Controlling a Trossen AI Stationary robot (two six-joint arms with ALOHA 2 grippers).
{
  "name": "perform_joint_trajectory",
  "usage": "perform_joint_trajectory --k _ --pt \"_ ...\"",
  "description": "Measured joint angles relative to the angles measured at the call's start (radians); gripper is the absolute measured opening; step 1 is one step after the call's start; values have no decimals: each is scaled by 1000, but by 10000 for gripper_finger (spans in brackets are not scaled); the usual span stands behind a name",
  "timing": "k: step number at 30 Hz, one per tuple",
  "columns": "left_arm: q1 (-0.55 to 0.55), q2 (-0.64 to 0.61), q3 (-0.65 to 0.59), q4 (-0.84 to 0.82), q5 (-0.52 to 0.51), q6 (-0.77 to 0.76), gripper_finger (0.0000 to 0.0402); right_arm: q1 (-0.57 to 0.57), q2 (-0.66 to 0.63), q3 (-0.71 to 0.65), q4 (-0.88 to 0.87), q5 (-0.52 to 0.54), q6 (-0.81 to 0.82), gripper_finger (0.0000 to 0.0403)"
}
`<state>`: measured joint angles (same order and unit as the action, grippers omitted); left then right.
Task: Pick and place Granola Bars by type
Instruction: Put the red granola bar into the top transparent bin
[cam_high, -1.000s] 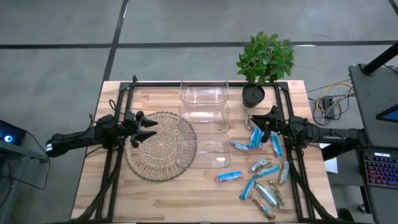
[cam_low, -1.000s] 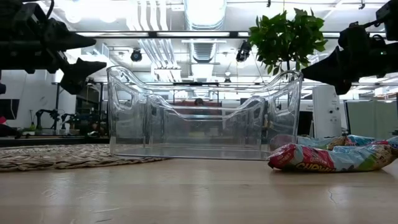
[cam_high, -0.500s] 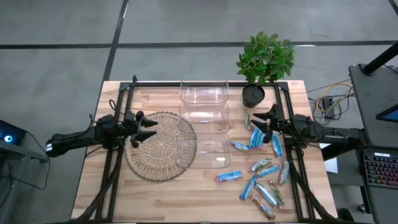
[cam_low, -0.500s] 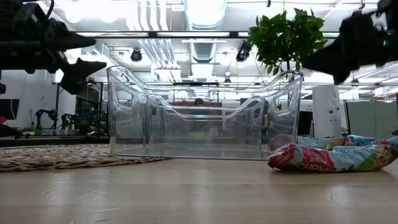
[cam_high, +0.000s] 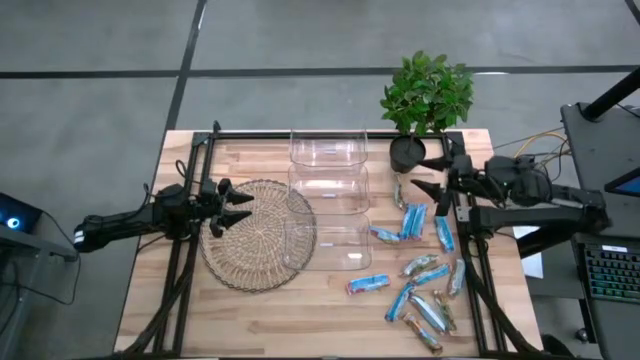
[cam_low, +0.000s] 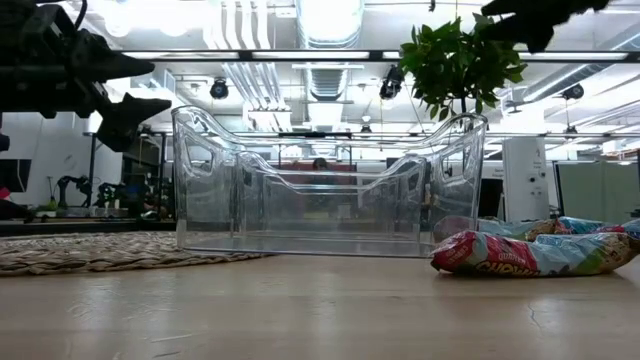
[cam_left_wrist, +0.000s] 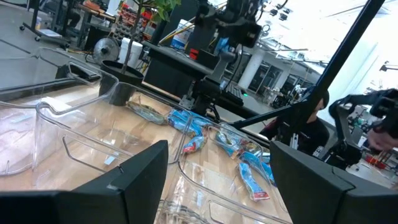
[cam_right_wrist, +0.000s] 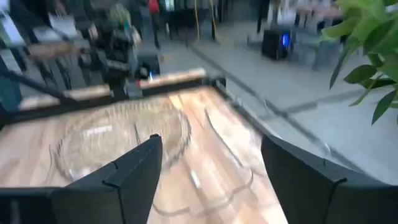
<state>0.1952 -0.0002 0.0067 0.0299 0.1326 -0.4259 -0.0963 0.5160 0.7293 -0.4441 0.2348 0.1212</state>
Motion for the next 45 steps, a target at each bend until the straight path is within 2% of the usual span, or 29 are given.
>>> perform_joint_trajectory --k 5,8,11,14,19,25,30,38,45 --pt "0 0 0 0 0 0 261 0 186 233 -268 -7 114 282" --pt "0 0 0 0 0 0 261 0 293 338 -420 -64 202 287" --pt "0 0 0 0 0 0 261 0 377 404 -522 -129 240 287" --pt "0 0 0 0 0 0 261 0 437 427 -571 -139 262 281" --pt "0 0 0 0 0 0 261 0 504 375 -570 -139 284 269" --pt "0 0 0 0 0 0 261 32 548 249 -558 -139 324 257" --pt "0 0 0 0 0 0 261 88 581 153 -503 -138 354 250" --pt "0 0 0 0 0 0 261 203 649 40 -323 -129 430 247" --pt "0 0 0 0 0 0 261 279 753 9 -222 -25 452 252"
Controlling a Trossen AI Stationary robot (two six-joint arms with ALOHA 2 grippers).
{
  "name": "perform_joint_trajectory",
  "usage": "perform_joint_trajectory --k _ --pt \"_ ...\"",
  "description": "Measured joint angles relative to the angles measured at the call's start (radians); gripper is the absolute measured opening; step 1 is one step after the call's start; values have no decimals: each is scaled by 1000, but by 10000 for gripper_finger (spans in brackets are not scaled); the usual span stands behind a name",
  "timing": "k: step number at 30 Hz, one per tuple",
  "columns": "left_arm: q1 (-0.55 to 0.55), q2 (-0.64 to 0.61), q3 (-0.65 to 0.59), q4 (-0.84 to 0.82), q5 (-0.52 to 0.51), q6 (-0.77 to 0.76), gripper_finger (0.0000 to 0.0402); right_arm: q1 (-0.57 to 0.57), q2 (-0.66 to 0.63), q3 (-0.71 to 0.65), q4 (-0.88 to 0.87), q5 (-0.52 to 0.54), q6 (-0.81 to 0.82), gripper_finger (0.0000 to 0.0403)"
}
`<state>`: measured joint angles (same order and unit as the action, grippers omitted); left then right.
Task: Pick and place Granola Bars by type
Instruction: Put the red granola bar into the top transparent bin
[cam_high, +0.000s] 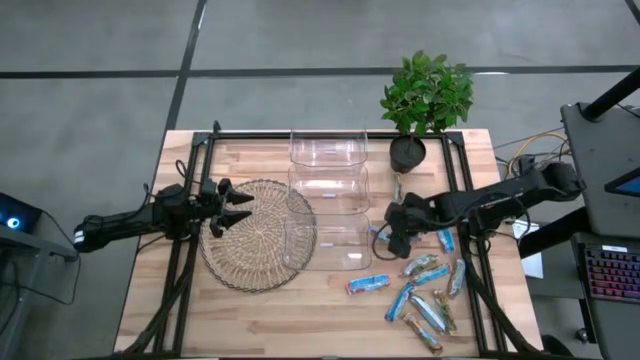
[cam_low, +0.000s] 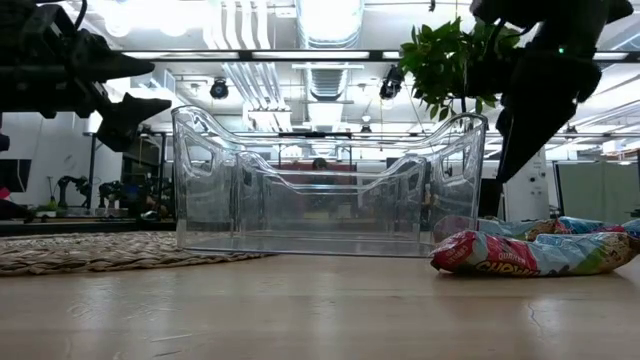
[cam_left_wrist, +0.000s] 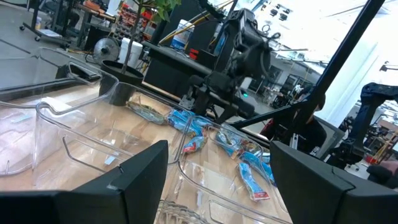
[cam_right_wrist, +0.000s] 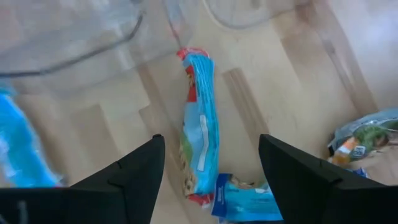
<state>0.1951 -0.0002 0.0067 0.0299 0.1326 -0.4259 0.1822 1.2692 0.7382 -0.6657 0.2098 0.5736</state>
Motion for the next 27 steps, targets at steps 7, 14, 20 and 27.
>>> perform_joint_trajectory --k 7,14,20,27 --pt "0 0 0 0 0 0 261 10 110 -42 73 29 4 266" --pt "0 0 0 0 0 0 261 10 194 -53 119 25 3 260" --pt "0 0 0 0 0 0 261 10 241 -61 138 17 2 244" --pt "0 0 0 0 0 0 261 11 255 -60 148 5 -4 166"
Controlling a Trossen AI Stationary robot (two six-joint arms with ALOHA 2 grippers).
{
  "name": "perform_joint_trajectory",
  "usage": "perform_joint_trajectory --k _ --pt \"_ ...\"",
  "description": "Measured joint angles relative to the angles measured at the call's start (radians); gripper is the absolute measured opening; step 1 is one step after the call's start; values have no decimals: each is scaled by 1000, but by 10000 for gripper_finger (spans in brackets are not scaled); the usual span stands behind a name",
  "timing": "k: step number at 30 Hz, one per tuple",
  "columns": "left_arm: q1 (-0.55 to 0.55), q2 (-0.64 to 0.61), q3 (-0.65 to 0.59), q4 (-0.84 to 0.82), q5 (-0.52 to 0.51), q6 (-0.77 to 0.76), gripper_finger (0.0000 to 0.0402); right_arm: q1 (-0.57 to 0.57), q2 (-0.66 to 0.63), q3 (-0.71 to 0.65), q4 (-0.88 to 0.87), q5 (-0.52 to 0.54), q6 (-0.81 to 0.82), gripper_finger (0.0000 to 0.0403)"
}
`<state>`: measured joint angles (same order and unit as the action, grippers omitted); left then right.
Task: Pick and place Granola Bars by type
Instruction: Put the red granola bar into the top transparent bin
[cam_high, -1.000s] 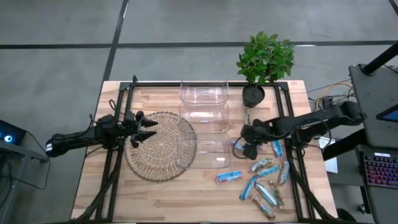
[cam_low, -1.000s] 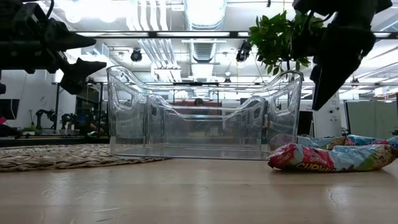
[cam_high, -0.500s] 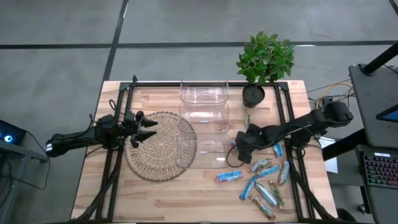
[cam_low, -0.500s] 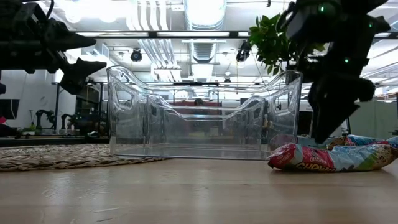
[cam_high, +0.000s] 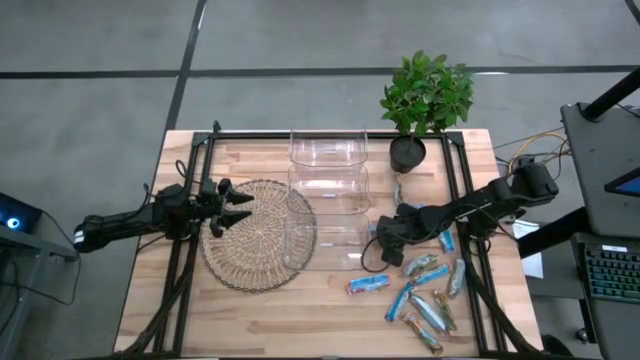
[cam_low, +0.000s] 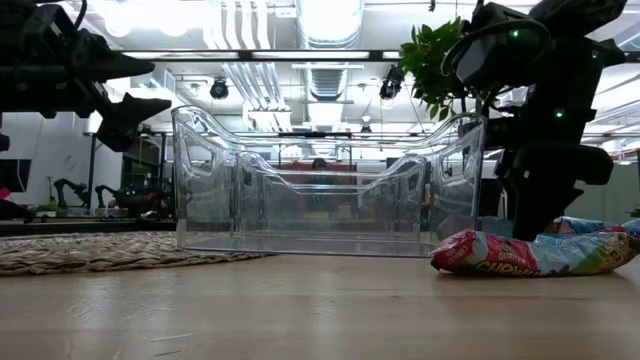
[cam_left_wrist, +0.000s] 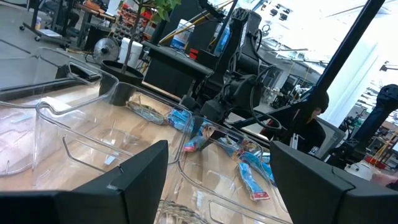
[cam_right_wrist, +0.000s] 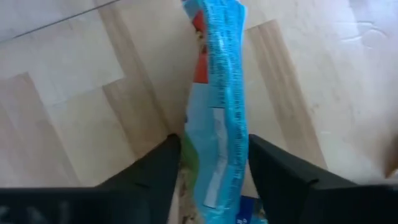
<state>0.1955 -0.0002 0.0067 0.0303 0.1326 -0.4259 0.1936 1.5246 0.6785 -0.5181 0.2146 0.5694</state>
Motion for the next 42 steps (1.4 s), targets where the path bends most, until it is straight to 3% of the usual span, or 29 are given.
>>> perform_joint_trajectory --k 6,8,14,22,34,42 --pt "0 0 0 0 0 0 261 -2 -7 -3 -13 21 -19 43" --pt "0 0 0 0 0 0 261 -1 -14 2 -31 18 -23 23" --pt "0 0 0 0 0 0 261 -2 -60 55 -137 9 -22 15" --pt "0 0 0 0 0 0 261 5 -152 157 -332 -86 12 13" --pt "0 0 0 2 0 0 261 38 -282 455 -690 -220 -23 12" --pt "0 0 0 3 0 0 261 28 -256 587 -613 -135 97 12"
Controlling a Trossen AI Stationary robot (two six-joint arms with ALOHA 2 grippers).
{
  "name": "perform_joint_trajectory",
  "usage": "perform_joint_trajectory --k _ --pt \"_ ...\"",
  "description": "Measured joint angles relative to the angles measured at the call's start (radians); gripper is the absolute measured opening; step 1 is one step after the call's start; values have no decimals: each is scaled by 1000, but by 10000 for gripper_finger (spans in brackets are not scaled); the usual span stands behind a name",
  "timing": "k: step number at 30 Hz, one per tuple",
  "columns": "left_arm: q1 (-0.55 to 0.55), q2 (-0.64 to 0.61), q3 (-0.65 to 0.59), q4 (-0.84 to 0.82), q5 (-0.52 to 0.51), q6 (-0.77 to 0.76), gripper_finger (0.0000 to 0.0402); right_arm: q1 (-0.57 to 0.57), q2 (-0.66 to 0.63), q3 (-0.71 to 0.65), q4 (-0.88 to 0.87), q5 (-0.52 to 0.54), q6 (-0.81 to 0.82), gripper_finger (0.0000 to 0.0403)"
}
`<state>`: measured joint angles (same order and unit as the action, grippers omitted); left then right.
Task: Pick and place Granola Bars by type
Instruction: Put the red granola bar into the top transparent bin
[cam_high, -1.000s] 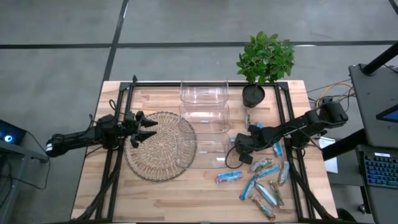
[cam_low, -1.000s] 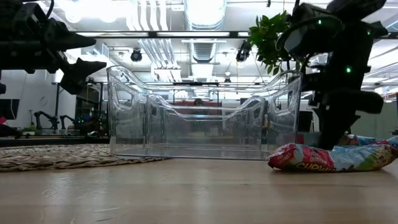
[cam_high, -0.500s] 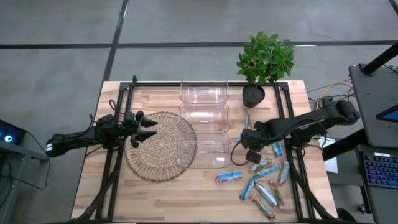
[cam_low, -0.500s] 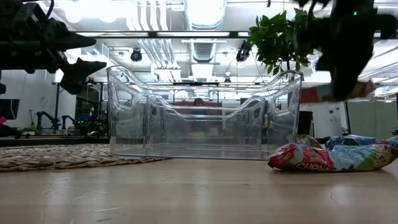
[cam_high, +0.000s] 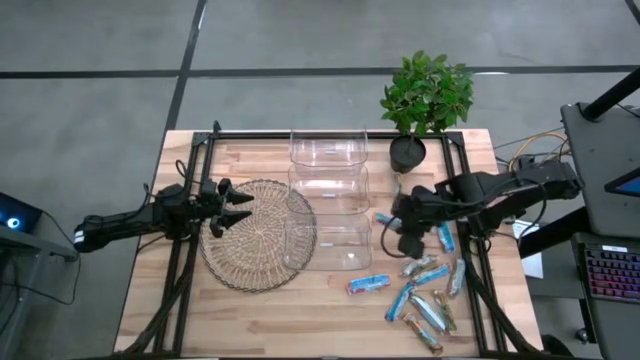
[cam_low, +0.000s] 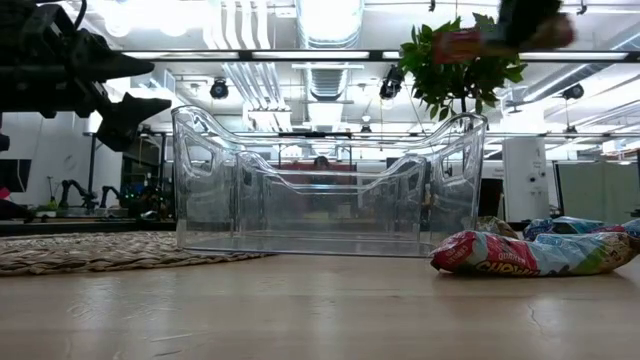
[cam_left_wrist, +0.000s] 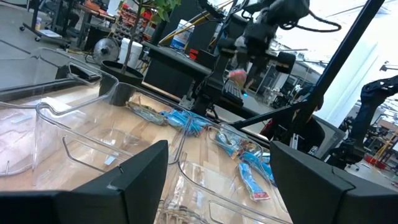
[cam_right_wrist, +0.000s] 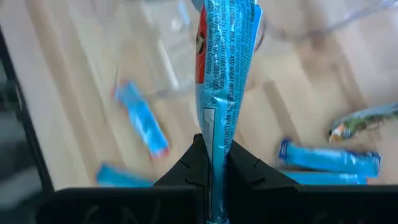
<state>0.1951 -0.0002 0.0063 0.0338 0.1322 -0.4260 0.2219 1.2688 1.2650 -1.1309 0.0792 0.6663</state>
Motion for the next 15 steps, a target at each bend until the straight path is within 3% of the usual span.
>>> perform_joint_trajectory --k 7,15 --pt "0 0 0 1 0 0 261 -83 91 43 79 56 112 12" --pt "0 0 0 1 0 0 261 -192 314 130 161 78 137 12"
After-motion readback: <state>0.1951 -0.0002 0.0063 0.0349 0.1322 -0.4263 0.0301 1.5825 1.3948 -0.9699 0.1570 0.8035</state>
